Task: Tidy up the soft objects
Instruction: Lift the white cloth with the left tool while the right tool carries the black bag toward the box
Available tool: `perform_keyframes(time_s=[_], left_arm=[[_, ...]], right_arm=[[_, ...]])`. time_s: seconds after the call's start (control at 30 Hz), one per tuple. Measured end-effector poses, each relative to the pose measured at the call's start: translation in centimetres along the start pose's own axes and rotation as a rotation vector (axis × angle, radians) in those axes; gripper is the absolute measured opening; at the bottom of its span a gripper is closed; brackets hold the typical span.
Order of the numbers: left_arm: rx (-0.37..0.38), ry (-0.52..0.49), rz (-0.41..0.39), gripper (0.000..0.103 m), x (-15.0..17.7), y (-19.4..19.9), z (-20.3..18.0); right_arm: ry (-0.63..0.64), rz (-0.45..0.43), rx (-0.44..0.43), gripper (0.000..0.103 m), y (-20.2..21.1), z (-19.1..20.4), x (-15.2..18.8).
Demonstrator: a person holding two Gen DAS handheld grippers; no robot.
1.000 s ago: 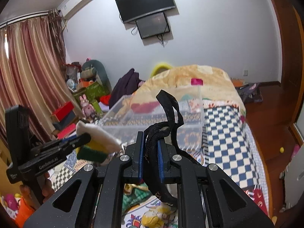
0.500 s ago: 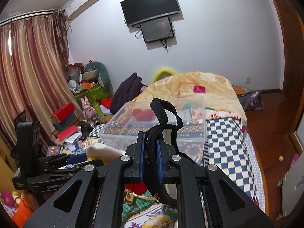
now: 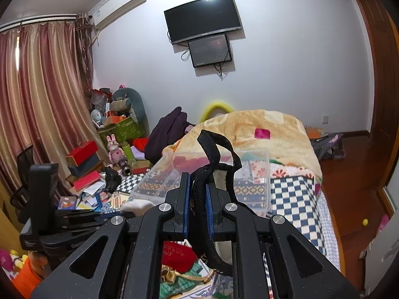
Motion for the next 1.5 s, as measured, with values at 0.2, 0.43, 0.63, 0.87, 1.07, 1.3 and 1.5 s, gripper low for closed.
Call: perform_keyframes(time_s=[0.2,0.43,0.63,0.87,1.07,1.3,1.5], left_arm=[[-0.006,-0.007,-0.085,0.003,-3.2,1.9,0.2],[-0.028,-0.046,-0.198,0.003,-7.8,2.9,-0.4],[-0.025,-0.053,-0.148,0.003,-8.7,0.7,0.4],[-0.037,-0.041,-0.009,0.036,-4.3,-1.8,2.1],[-0.031,-0.032,0.085,0.072,-0.5,-3.4,3.3],[0.0,0.031,0.197,0.064,2.3,-6.3,4.6],[0.006,0.01,0.194,0.017,2.5,-6.2,4.0]], right_arm=[[0.019,-0.055,-0.004,0.01,0.0,0.2,-2.4],[0.05,-0.101,-0.008,0.01,-1.0,0.5,-4.5],[0.056,-0.049,-0.012,0.01,-3.6,0.3,-3.8],[0.062,0.103,0.001,0.01,-8.0,-0.7,-0.4],[0.062,0.213,-0.012,0.01,-10.5,-0.9,1.4],[0.07,0.317,-0.05,0.01,-12.2,-0.1,2.8],[0.078,0.371,-0.077,0.01,-12.4,0.3,3.6]])
Point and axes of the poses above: each gripper's, at about its wrist camera, not at the fingertips, and y roughly against the way its jaws point, z to its left, x to its underside, the point moved 4 cm from there along -y, roughly the way its jaws point, and after that the axes turned 4 degrees about -z, right-handed, at the moved point
